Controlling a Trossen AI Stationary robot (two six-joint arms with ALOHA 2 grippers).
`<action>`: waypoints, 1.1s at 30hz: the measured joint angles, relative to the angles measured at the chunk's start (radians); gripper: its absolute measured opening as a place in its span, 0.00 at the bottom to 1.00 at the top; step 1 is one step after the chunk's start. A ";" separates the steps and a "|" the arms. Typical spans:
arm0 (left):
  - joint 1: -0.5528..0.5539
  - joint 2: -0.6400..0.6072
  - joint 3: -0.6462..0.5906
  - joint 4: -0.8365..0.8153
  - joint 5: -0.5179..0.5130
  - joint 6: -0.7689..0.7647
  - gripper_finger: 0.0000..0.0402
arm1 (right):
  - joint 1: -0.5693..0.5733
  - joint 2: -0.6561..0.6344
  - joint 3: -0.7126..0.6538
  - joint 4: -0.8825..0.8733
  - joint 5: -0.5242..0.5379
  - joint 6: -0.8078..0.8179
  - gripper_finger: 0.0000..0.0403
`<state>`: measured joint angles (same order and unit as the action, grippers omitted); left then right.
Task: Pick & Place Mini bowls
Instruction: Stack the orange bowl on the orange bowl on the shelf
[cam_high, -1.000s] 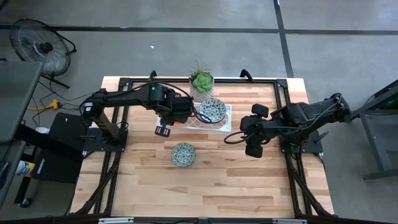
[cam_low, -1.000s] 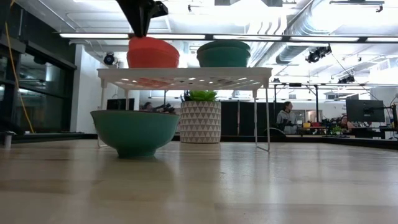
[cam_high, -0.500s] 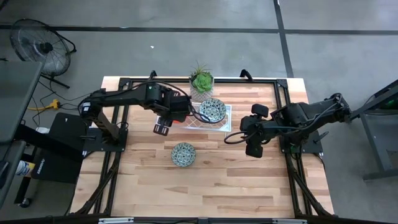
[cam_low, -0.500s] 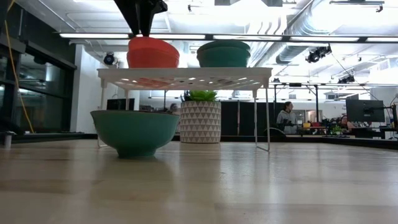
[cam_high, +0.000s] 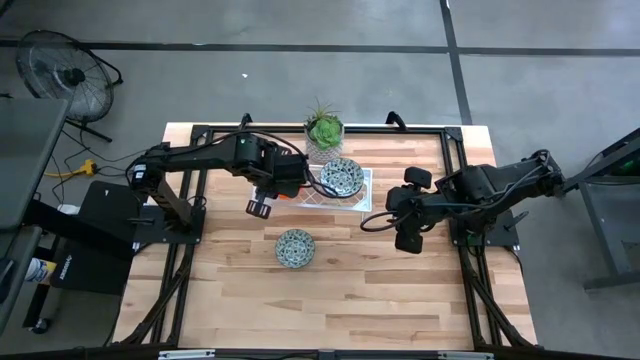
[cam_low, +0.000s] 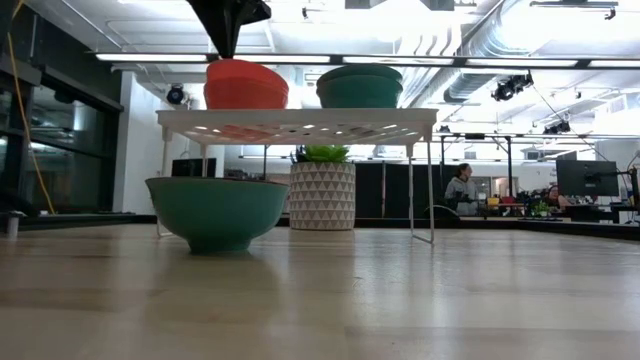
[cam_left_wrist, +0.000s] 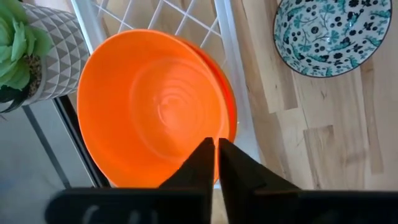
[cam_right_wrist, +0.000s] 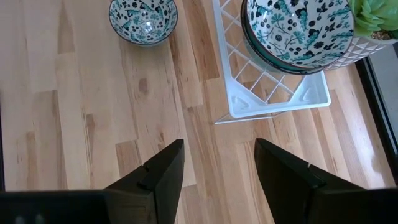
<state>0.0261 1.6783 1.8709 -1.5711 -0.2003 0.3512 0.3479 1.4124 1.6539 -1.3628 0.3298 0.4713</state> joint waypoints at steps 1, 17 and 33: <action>0.000 0.000 0.000 0.000 0.000 -0.004 0.02 | 0.000 0.000 0.000 0.000 0.000 0.000 0.46; 0.000 0.000 0.000 0.000 0.026 -0.015 0.00 | 0.000 0.000 0.000 0.000 0.000 0.002 0.46; 0.000 0.001 0.000 0.000 0.057 -0.016 0.00 | 0.000 0.000 0.000 0.000 0.000 0.003 0.46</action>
<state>0.0261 1.6790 1.8709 -1.5711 -0.1432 0.3351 0.3477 1.4124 1.6539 -1.3628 0.3298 0.4747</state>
